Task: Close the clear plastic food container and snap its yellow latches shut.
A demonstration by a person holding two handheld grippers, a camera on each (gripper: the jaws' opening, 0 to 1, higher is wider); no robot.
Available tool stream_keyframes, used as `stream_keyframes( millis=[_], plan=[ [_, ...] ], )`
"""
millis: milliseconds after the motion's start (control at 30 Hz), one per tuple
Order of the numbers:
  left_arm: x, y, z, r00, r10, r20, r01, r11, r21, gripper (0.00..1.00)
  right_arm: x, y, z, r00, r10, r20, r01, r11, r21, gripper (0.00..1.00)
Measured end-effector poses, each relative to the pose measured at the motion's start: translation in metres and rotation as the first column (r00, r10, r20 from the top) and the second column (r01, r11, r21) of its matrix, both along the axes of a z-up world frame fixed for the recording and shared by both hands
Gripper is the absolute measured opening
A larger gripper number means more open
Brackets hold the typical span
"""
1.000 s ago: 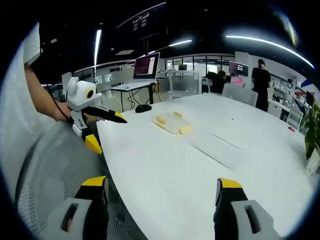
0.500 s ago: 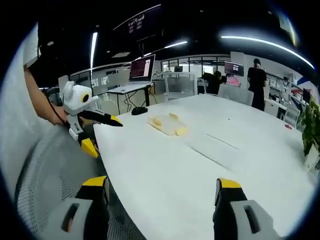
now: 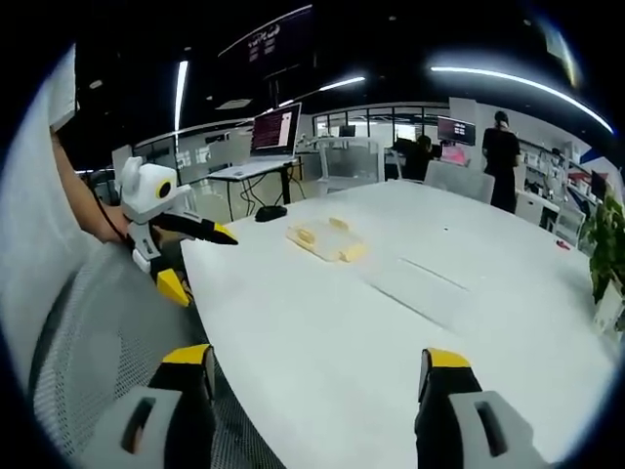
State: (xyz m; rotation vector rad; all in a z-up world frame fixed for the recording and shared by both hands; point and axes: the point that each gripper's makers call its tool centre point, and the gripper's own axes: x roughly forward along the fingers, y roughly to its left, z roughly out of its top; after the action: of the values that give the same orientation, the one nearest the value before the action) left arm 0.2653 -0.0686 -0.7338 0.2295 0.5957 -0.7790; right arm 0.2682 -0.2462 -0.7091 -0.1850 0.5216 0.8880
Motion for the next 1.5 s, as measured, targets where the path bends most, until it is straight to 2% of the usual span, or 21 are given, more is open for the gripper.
stream_keyframes(
  millis=[133, 367, 467, 567, 767, 1133, 1233, 1500],
  plan=[
    [0.003, 0.0, 0.001, 1.0, 0.011, -0.005, -0.011, 1.0, -0.01, 0.9, -0.003, 0.002, -0.004, 1.0, 0.019, -0.017, -0.019, 1.0, -0.007, 0.87],
    [0.008, -0.001, 0.009, 1.0, -0.012, 0.007, 0.012, 1.0, -0.024, 0.89, -0.001, 0.008, -0.004, 0.999, 0.033, -0.024, -0.034, 0.999, -0.019, 0.87],
    [0.007, -0.001, 0.005, 1.0, -0.005, -0.03, 0.004, 0.999, -0.052, 0.9, -0.002, 0.011, -0.009, 0.997, 0.067, -0.028, -0.068, 0.996, -0.053, 0.88],
    [0.005, 0.0, 0.002, 0.999, -0.027, -0.038, 0.026, 0.999, -0.033, 0.87, -0.002, 0.014, -0.014, 0.996, 0.084, -0.034, -0.086, 0.994, -0.066, 0.87],
    [0.01, 0.001, 0.003, 0.999, -0.033, -0.039, 0.031, 0.999, -0.042, 0.87, 0.005, 0.019, -0.014, 0.995, 0.093, -0.031, -0.094, 0.993, -0.068, 0.84],
    [0.029, 0.007, 0.008, 0.999, -0.032, -0.03, 0.031, 0.999, -0.043, 0.86, 0.019, 0.036, -0.017, 0.993, 0.117, -0.035, -0.119, 0.991, -0.066, 0.82],
    [0.032, 0.006, 0.008, 0.999, -0.035, -0.026, 0.034, 0.999, -0.04, 0.85, 0.022, 0.039, -0.017, 0.991, 0.129, -0.045, -0.132, 0.988, -0.078, 0.77],
    [0.037, 0.011, 0.002, 0.999, -0.039, -0.035, 0.037, 0.999, -0.035, 0.85, 0.028, 0.046, -0.02, 0.988, 0.15, -0.044, -0.153, 0.984, -0.086, 0.78]
  ],
)
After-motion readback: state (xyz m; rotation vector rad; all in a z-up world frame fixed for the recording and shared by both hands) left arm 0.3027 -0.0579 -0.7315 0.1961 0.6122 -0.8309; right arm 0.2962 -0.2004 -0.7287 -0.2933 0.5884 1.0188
